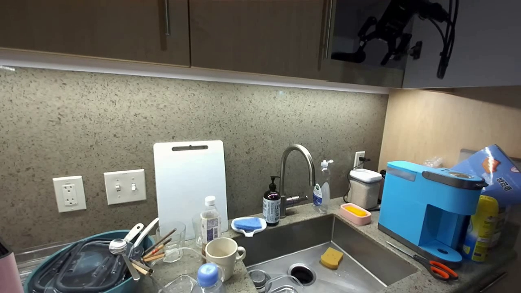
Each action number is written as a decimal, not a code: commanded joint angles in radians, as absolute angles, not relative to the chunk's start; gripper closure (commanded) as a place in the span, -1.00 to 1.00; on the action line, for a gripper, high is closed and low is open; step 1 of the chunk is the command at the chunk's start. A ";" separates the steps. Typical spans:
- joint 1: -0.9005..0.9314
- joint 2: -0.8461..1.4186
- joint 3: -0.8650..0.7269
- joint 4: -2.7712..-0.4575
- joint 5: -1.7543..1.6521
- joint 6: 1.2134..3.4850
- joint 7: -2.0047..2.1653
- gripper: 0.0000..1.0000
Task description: Remove the bottle from the bottom shelf of the open cabinet and put it on the counter
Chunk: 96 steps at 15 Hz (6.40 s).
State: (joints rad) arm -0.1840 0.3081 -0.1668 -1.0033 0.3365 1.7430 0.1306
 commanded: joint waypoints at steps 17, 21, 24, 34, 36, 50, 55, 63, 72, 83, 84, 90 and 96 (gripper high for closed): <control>-0.199 0.423 -0.167 -0.793 0.353 1.794 0.270 -1.00; -0.194 0.429 -0.168 -0.782 0.334 1.801 0.263 -1.00; -0.193 0.436 -0.167 -0.781 0.335 1.796 0.261 -1.00; -0.208 0.526 -0.169 -0.686 0.347 1.795 0.288 -0.94; -0.210 0.535 -0.166 -0.673 0.352 1.800 0.280 -0.44; -0.220 0.568 -0.152 -0.619 0.365 1.791 0.245 0.57; -0.228 0.499 -0.128 -0.686 0.371 1.673 0.144 0.57; -0.213 0.458 -0.137 -0.656 0.348 1.563 0.142 0.07; -0.207 0.423 -0.128 -0.699 0.354 1.556 0.089 0.57; -0.177 0.443 -0.123 -0.672 0.347 1.559 0.062 0.57; -0.178 0.444 -0.124 -0.672 0.346 1.559 0.062 0.07; -0.184 0.445 -0.122 -0.677 0.354 1.554 0.052 0.57; -0.218 0.352 -0.101 -0.736 0.395 1.578 -0.142 0.57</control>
State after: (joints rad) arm -0.1970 0.4297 -0.1222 -0.6721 0.3522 1.5594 -0.0328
